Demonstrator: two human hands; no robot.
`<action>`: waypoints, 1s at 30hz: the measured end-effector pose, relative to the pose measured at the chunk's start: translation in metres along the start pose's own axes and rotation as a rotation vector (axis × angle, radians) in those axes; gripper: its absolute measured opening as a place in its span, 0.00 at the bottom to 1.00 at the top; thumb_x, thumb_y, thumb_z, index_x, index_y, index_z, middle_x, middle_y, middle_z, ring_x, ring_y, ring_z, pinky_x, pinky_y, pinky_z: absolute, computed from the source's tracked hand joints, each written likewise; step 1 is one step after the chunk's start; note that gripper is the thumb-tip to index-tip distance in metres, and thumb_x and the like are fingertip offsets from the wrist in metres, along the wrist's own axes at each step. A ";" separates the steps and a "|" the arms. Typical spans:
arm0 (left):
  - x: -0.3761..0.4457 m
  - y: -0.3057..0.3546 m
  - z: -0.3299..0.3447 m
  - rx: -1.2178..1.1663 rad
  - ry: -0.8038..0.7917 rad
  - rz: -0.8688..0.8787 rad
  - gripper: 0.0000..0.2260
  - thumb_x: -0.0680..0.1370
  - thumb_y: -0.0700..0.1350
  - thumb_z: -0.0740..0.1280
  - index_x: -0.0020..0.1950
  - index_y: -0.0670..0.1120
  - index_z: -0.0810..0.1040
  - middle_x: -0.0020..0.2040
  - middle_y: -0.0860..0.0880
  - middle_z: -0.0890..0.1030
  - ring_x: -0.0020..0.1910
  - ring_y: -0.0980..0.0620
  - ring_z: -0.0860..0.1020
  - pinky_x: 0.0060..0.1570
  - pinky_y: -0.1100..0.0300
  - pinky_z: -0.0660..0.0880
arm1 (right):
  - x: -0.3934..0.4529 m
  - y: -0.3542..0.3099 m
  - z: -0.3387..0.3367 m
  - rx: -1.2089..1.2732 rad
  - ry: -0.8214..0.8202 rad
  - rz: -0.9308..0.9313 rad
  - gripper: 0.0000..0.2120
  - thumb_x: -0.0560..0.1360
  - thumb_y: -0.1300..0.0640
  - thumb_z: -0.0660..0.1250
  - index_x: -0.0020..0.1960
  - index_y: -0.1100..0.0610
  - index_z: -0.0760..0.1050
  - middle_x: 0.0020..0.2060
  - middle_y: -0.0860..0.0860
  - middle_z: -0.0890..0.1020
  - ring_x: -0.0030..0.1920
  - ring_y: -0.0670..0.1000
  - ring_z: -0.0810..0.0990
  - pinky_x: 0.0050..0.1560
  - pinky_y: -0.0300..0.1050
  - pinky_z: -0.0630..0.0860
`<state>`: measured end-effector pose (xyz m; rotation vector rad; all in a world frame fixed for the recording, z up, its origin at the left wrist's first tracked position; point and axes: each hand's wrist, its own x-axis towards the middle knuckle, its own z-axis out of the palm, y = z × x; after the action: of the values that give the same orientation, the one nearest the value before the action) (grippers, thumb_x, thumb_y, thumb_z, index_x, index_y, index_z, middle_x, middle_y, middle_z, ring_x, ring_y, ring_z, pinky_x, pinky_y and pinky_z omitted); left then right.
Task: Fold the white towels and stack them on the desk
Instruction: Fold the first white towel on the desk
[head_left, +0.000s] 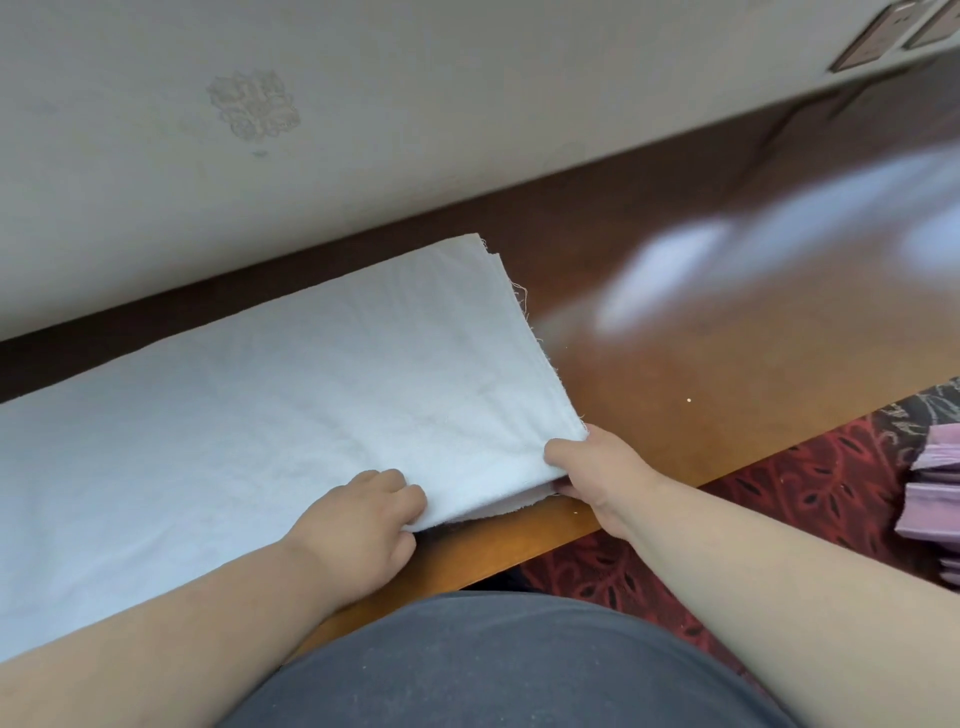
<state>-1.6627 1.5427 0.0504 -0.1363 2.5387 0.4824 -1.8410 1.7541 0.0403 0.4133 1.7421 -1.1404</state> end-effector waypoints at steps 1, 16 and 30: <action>0.001 0.000 -0.003 -0.003 -0.013 -0.001 0.02 0.77 0.50 0.58 0.47 0.54 0.66 0.46 0.56 0.65 0.52 0.52 0.68 0.43 0.59 0.67 | -0.001 -0.003 -0.002 -0.002 -0.011 -0.009 0.05 0.74 0.57 0.70 0.49 0.48 0.79 0.48 0.47 0.85 0.50 0.50 0.83 0.57 0.51 0.81; 0.036 0.036 -0.016 0.133 -0.218 -0.065 0.07 0.79 0.43 0.62 0.56 0.48 0.68 0.49 0.50 0.71 0.46 0.48 0.72 0.42 0.55 0.72 | 0.011 -0.033 -0.019 -1.073 -0.019 -0.058 0.10 0.77 0.51 0.60 0.54 0.55 0.72 0.41 0.50 0.81 0.41 0.51 0.82 0.36 0.43 0.73; 0.043 0.039 -0.031 -0.090 -0.377 -0.217 0.05 0.74 0.45 0.55 0.38 0.52 0.64 0.43 0.52 0.72 0.41 0.51 0.70 0.36 0.57 0.66 | 0.000 -0.031 -0.029 -1.228 -0.128 -0.156 0.04 0.72 0.54 0.65 0.43 0.54 0.71 0.37 0.49 0.76 0.33 0.48 0.72 0.29 0.41 0.65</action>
<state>-1.7223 1.5678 0.0640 -0.3193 2.1067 0.4847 -1.8787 1.7630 0.0587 -0.5378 2.0176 -0.0362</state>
